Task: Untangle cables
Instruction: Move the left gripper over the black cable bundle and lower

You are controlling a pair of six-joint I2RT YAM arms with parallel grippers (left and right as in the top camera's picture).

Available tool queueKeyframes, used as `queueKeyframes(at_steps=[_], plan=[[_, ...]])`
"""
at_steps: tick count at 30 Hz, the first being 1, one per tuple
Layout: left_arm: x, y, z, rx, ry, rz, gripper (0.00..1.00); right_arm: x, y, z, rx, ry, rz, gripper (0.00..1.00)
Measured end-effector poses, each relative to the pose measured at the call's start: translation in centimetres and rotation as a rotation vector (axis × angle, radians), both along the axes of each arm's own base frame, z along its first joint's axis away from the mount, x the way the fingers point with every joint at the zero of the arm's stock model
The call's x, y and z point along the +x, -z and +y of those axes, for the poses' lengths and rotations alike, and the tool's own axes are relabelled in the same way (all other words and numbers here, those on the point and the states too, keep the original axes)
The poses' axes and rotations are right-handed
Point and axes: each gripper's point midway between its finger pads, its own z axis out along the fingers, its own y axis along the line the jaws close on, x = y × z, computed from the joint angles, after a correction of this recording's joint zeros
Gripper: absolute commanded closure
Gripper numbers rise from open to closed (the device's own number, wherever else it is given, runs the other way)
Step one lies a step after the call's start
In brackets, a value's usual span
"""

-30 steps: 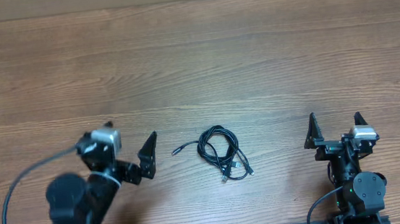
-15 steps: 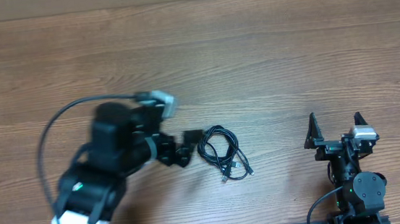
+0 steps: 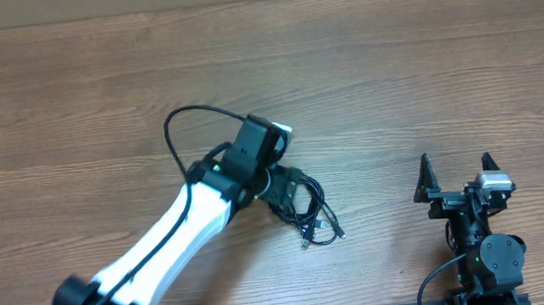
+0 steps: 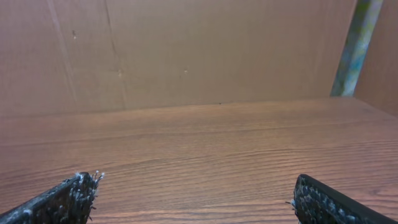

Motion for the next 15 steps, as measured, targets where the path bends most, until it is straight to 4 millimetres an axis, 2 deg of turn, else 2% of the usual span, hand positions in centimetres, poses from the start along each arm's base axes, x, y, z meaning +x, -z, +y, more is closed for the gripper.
queueKeyframes(at_steps=[1,4,6,9,11,13,15], plan=[[0.7,1.4,0.7,0.027,-0.056,0.019,0.47,0.0,0.0,0.0,0.0,0.001,0.0,0.0],[1.5,3.4,1.3,0.067,-0.09,0.038,0.49,0.0,0.0,0.0,0.0,0.0,0.0,0.0],[1.4,4.9,1.5,0.098,-0.092,0.069,0.56,0.0,0.0,0.0,0.0,0.0,0.0,0.0],[0.8,7.0,1.7,0.13,-0.079,0.125,0.5,0.0,0.0,0.0,0.0,0.0,0.0,0.0],[0.7,7.5,1.4,0.124,-0.056,0.143,0.52,0.0,0.0,0.0,0.0,0.001,0.0,0.0],[0.5,7.6,1.0,0.112,-0.034,0.15,0.69,0.0,0.0,0.0,0.0,0.0,0.0,0.0],[0.4,7.6,0.7,0.103,-0.008,0.156,0.82,0.0,0.0,0.0,0.0,0.0,0.0,0.0]])
